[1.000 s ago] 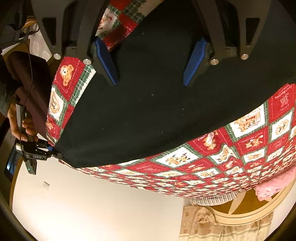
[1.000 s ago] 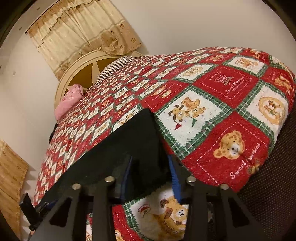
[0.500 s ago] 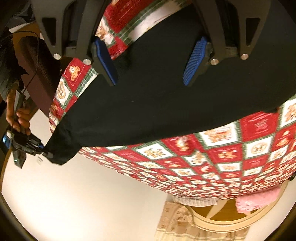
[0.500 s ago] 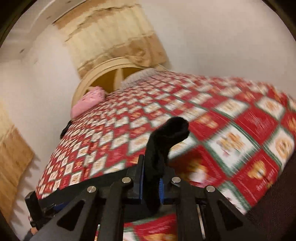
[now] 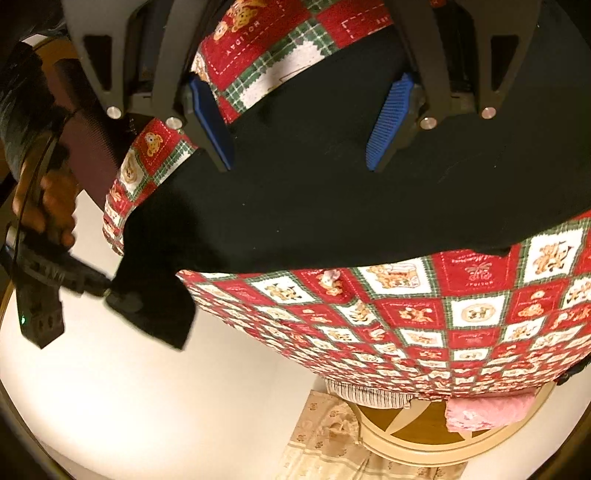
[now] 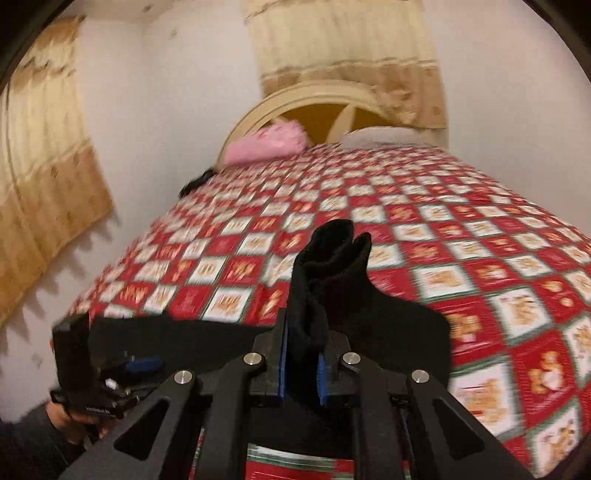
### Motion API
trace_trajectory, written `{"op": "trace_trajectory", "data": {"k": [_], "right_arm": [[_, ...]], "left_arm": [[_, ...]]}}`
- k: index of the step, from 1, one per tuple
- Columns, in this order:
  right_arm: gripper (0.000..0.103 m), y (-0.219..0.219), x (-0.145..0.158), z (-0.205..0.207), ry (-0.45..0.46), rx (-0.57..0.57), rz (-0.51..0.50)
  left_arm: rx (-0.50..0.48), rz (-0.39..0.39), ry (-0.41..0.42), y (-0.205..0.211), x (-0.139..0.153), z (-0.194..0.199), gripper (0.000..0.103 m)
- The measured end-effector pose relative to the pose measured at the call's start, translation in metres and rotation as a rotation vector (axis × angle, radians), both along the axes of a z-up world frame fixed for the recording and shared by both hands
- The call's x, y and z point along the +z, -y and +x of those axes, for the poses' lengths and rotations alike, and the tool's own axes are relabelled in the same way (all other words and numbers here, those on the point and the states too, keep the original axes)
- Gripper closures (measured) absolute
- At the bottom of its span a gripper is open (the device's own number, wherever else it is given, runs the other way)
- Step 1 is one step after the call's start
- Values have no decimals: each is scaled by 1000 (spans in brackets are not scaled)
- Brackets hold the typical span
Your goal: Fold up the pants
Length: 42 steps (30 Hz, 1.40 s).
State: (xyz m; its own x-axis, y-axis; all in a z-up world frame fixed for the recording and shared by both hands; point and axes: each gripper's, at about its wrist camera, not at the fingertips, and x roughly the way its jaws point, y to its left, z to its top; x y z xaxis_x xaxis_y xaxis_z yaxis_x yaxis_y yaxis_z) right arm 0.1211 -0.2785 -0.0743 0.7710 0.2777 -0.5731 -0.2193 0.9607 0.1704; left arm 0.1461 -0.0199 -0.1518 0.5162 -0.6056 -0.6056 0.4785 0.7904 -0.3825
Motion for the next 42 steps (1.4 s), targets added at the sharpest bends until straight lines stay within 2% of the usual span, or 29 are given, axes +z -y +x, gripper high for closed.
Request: {"op": "trace_trajectory", "data": {"k": [7, 10, 13, 14, 16, 17, 19, 21, 28, 33, 36, 42], "right_arm": [[91, -60, -64, 17, -112, 114, -61], [91, -70, -85, 18, -133, 130, -121], [89, -66, -99, 18, -151, 147, -117], [88, -64, -101, 18, -158, 156, -112], [73, -59, -102, 16, -170, 175, -106], [70, -55, -100, 13, -166, 183, -97], [57, -44, -94, 5, -147, 200, -66], [51, -32, -87, -3, -126, 205, -45], [51, 18, -82, -18, -74, 157, 61], [51, 35, -85, -24, -38, 139, 117], [51, 40, -84, -25, -15, 141, 143], [51, 50, -89, -26, 0, 127, 190]], "left_arm": [[-14, -10, -2, 2, -1, 2, 27], [-36, -23, -12, 11, -1, 6, 27], [-68, -41, -20, 25, 0, 12, 27], [-73, -43, -21, 29, 1, 13, 27], [-92, -54, -29, 37, 2, 17, 27], [-105, -73, -41, 44, 2, 21, 27], [-128, -115, -71, 53, 1, 26, 27], [-143, -144, -100, 61, -2, 31, 27], [-148, -187, -170, 84, -8, 43, 27], [-82, -142, -188, 89, -13, 52, 27], [-48, -116, -173, 87, -13, 52, 27], [-57, -116, -167, 99, -12, 53, 26]]}}
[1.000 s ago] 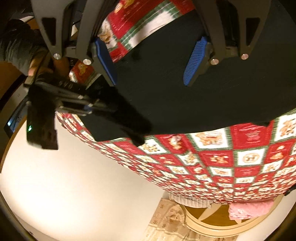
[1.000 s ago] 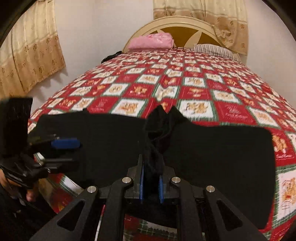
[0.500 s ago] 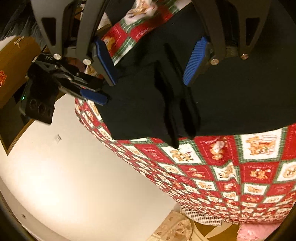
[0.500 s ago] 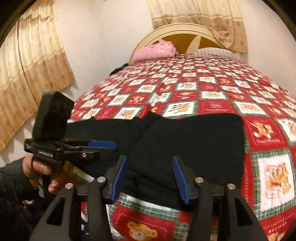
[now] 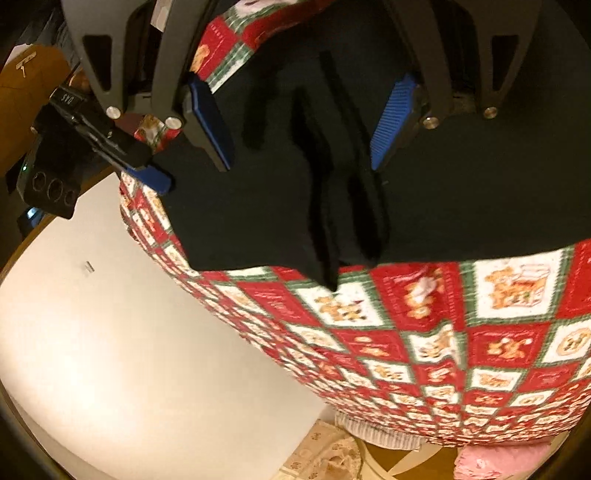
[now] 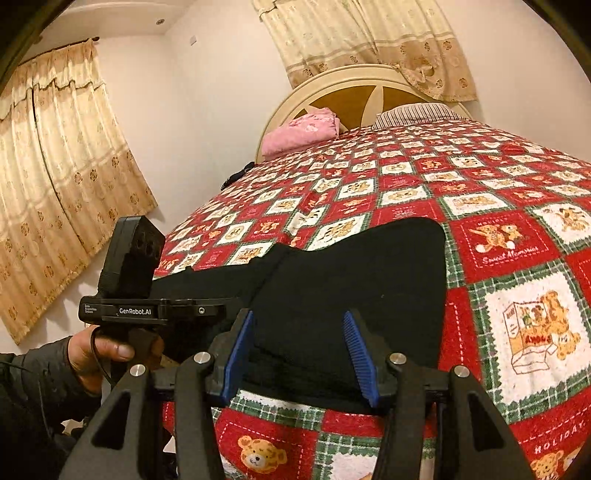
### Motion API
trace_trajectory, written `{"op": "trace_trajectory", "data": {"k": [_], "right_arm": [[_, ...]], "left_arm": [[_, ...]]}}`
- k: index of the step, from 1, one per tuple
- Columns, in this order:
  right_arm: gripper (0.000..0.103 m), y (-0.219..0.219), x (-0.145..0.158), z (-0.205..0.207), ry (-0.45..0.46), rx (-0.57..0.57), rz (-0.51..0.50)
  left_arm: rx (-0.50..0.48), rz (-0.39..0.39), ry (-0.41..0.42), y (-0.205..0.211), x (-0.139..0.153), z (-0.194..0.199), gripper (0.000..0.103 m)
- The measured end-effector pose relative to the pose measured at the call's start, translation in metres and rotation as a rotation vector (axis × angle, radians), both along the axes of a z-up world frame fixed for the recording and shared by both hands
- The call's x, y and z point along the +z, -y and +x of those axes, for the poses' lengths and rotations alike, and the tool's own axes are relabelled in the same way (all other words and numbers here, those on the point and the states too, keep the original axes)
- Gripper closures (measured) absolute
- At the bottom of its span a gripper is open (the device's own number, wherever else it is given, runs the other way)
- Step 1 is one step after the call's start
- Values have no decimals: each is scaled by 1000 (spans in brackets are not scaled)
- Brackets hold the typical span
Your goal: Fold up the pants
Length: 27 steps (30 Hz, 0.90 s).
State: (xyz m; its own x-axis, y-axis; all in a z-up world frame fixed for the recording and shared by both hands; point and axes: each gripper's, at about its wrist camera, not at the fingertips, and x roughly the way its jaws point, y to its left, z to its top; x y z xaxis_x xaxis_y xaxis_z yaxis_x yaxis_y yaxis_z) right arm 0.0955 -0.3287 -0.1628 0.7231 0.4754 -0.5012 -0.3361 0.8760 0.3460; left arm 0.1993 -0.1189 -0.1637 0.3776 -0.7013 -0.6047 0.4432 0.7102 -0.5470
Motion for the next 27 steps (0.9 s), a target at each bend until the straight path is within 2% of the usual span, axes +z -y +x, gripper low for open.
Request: {"op": "trace_trajectory", "data": {"k": [3, 5, 6, 7, 9, 15, 18, 21, 27], "right_arm": [[50, 3, 1, -3, 14, -14, 18], [50, 5, 3, -7, 36, -27, 23], [49, 7, 4, -8, 48, -38, 26], [46, 8, 5, -9, 55, -47, 31], [45, 12, 6, -9, 63, -65, 39], [45, 24, 11, -11, 91, -101, 76], [44, 25, 10, -11, 90, -103, 79], [44, 22, 10, -12, 97, -92, 65], [44, 10, 11, -14, 108, -41, 50]], "left_arm": [[-5, 11, 7, 7, 2, 4, 29], [-5, 17, -4, 7, 1, 7, 58], [-3, 25, -11, 7, 0, 8, 85], [-3, 25, -13, 4, 0, 8, 89], [3, 9, 2, 1, 4, 5, 91], [29, -69, 77, -26, 42, -15, 92], [50, -59, 83, -40, 50, -18, 92], [87, -45, 67, -54, 43, -17, 92], [135, -22, -9, -69, 9, -13, 92]]}}
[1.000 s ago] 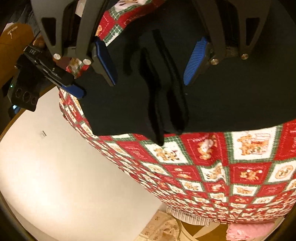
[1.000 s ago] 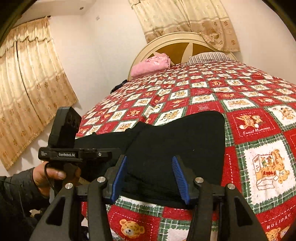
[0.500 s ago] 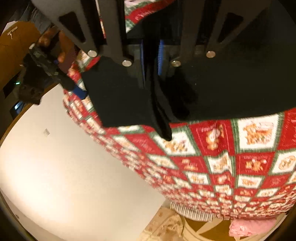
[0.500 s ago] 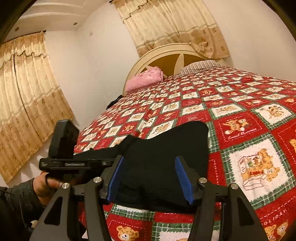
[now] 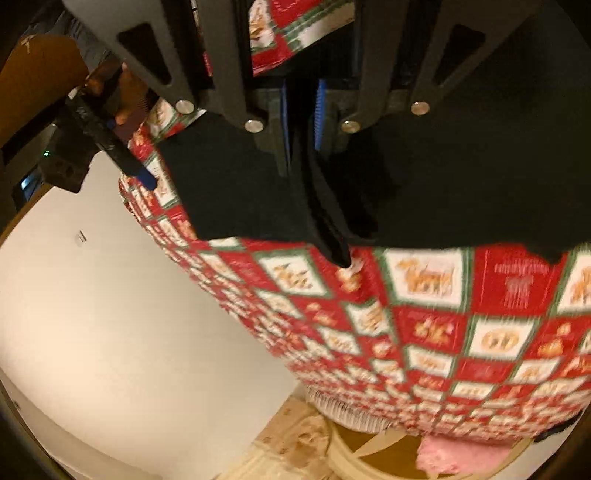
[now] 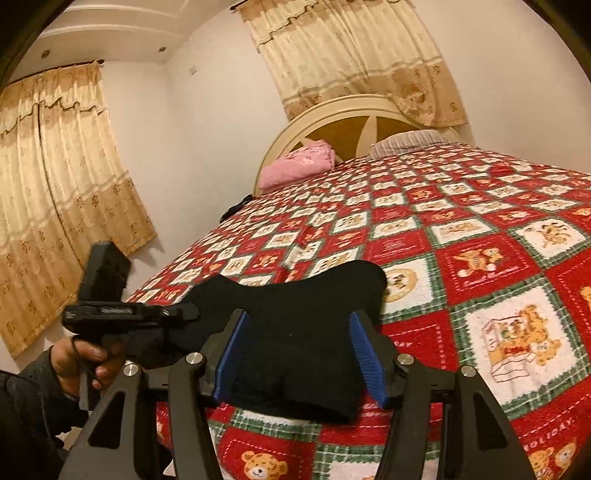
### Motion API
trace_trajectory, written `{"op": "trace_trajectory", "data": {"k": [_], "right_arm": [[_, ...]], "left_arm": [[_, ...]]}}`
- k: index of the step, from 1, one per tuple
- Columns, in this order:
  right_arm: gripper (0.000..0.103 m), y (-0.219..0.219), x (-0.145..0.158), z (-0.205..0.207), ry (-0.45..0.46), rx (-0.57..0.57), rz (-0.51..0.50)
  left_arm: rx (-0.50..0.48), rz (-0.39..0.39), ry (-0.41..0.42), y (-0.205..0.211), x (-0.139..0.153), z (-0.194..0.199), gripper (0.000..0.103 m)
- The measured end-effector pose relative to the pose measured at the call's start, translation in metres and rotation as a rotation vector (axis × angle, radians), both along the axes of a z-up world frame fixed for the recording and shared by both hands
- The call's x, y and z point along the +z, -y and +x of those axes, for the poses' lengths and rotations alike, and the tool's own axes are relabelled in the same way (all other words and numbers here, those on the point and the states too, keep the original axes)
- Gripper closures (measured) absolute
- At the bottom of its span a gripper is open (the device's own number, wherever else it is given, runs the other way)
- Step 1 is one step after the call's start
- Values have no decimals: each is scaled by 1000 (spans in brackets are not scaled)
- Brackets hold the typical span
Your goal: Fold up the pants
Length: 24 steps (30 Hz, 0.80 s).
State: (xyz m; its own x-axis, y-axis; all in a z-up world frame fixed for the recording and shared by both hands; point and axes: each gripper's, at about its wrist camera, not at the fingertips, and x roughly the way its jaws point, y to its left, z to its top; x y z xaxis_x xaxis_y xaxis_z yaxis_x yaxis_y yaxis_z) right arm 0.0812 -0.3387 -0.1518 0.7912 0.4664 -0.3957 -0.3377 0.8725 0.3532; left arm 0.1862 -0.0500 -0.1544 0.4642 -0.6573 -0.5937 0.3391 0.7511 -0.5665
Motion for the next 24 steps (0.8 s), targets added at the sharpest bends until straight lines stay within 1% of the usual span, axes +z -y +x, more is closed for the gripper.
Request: {"op": "trace_trajectory", "data": {"k": [3, 5, 7, 10, 11, 14, 17, 18, 19, 20, 22, 23, 24], "right_arm": [[44, -7, -3, 2, -16, 37, -14], [44, -14, -8, 5, -41, 68, -34], [44, -23, -14, 8, -76, 91, -81], [44, -31, -23, 12, -101, 70, -159], [44, -30, -23, 10, -97, 69, -160], [44, -24, -16, 7, -76, 50, -117], [44, -26, -6, 8, -54, 44, -112], [41, -29, -3, 10, -49, 46, -118], [35, -32, -1, 13, -48, 49, -124], [33, -37, -1, 19, -66, 50, -141], [33, -44, -7, 30, -117, 29, -191], [33, -45, -14, 36, -153, 14, -218], [33, -46, -19, 39, -178, 7, -232]], "left_arm": [[11, 21, -38, 3, -19, 4, 92], [19, 34, -39, 4, -26, 5, 92], [19, 39, -15, 5, -26, 3, 91], [20, 47, 4, 6, -21, 2, 91], [21, 43, 20, 5, -18, 2, 91], [23, 47, 62, 3, -8, 3, 91], [22, 78, 49, 3, -13, 8, 91], [22, 80, 40, 2, -16, 8, 91], [22, 86, 28, 3, -21, 9, 90], [24, 90, 19, 2, -25, 9, 88], [35, 79, 21, 0, -25, 9, 83], [41, 81, 23, -2, -23, 8, 81], [49, 97, 33, -3, -21, 8, 77]]}}
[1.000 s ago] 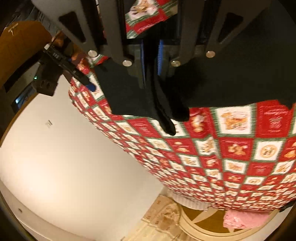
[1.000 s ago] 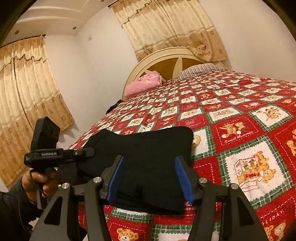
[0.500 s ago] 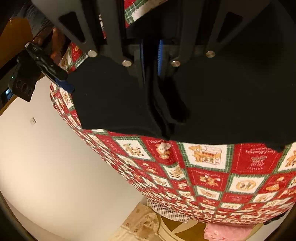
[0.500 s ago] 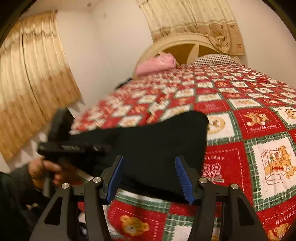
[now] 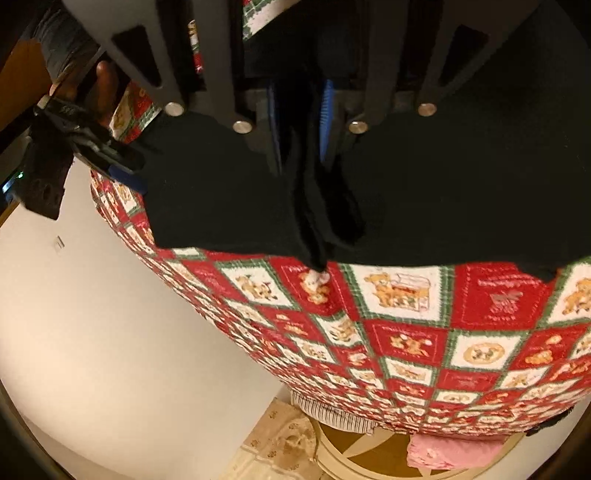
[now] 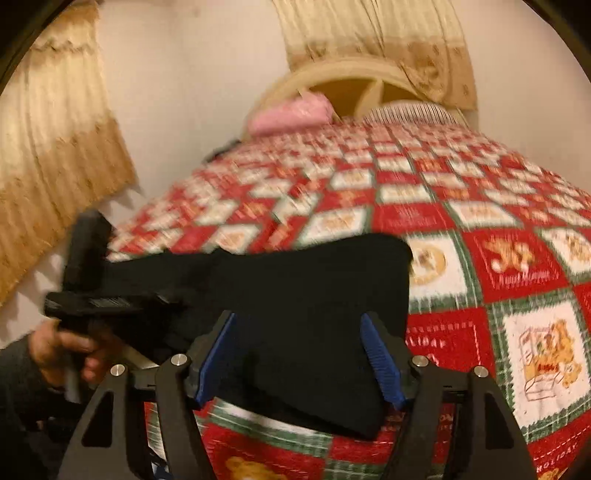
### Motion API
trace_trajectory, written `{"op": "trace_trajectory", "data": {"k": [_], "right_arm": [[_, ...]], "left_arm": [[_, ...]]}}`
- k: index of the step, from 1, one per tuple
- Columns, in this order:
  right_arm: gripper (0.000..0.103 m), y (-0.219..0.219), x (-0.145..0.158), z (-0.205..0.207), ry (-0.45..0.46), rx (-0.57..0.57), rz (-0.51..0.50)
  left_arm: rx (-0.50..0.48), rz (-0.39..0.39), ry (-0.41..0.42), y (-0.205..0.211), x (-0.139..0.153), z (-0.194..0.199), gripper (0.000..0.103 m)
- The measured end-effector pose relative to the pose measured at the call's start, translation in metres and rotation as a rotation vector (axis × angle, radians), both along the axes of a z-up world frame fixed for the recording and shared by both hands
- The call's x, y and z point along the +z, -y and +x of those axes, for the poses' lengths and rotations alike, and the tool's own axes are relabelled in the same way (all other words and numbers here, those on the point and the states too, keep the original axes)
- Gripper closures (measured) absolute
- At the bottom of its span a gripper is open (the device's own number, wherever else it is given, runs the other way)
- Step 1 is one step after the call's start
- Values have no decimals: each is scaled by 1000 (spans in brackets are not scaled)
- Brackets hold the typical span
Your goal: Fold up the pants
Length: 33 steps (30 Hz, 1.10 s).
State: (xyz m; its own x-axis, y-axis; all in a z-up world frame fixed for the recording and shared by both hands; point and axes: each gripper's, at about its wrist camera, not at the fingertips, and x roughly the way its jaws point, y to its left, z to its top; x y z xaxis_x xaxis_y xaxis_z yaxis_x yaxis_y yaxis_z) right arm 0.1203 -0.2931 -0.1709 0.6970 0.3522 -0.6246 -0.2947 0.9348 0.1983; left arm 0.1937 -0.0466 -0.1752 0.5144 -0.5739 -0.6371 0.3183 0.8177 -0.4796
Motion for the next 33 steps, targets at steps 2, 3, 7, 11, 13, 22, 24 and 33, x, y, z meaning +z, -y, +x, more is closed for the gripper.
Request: {"op": "trace_trajectory", "data": {"k": [2, 3, 7, 11, 13, 22, 24, 33], "right_arm": [[33, -1, -2, -2, 1, -2, -23], [33, -1, 0, -4, 3, -3, -35], [33, -8, 11, -11, 17, -12, -43], [33, -37, 21, -13, 39, 48, -54], [33, -56, 22, -11, 41, 86, -64], [33, -142, 14, 0, 22, 169, -122], [33, -163, 12, 1, 32, 145, -188], [47, -184, -15, 28, -54, -17, -290]], "left_arm": [[16, 12, 11, -5, 4, -4, 69], [20, 12, 14, -9, 6, -6, 65], [33, 23, 61, -30, 19, -25, 49], [89, 96, 111, -71, 32, -46, 43], [143, 152, 134, -97, 36, -56, 43], [469, 287, 112, -231, 27, -90, 33], [511, 285, 87, -244, 20, -90, 33], [554, 265, 85, -263, 2, -89, 29]]}}
